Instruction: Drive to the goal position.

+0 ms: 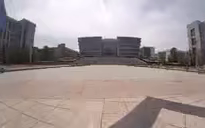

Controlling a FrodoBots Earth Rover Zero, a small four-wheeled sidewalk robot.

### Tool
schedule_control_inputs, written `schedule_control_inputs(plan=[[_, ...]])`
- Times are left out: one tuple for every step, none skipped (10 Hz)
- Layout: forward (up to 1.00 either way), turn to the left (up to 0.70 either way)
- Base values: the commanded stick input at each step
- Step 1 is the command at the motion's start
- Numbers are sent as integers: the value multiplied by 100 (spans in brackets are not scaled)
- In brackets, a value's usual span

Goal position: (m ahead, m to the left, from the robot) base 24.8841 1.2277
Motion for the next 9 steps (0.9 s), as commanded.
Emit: schedule_control_inputs(plan=[[100,0],[100,0],[100,0],[100,0],[100,0],[100,0],[100,0],[100,0],[100,0]])
